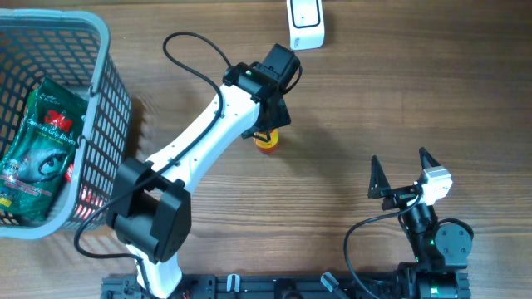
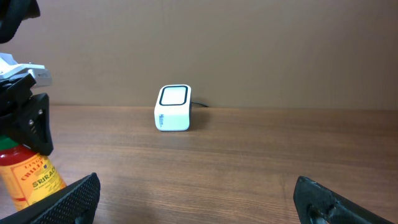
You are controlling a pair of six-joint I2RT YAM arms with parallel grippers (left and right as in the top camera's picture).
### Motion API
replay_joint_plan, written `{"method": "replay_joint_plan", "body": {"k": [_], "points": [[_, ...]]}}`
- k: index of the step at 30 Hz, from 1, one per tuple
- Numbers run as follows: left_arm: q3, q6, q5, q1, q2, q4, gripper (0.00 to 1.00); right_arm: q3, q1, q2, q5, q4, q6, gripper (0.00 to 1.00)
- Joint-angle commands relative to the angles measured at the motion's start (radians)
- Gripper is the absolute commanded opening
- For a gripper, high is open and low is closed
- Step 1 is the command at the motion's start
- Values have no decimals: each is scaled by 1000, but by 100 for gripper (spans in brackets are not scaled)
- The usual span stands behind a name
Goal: Scan the item barcode
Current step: 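Lift the sauce bottle out and set it upright on the table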
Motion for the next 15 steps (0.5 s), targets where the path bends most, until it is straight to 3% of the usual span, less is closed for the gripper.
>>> {"method": "replay_joint_plan", "body": {"k": [1,6,15], "points": [[19,5,-21,-3,7,2,67,-1,5,-10,13,3,-10,100],[20,5,-21,-3,5,0,74,-1,5,-10,13,3,-9,100],[109,40,-21,-3,-57,-63,94,-1,5,-10,13,3,-9,100]]}}
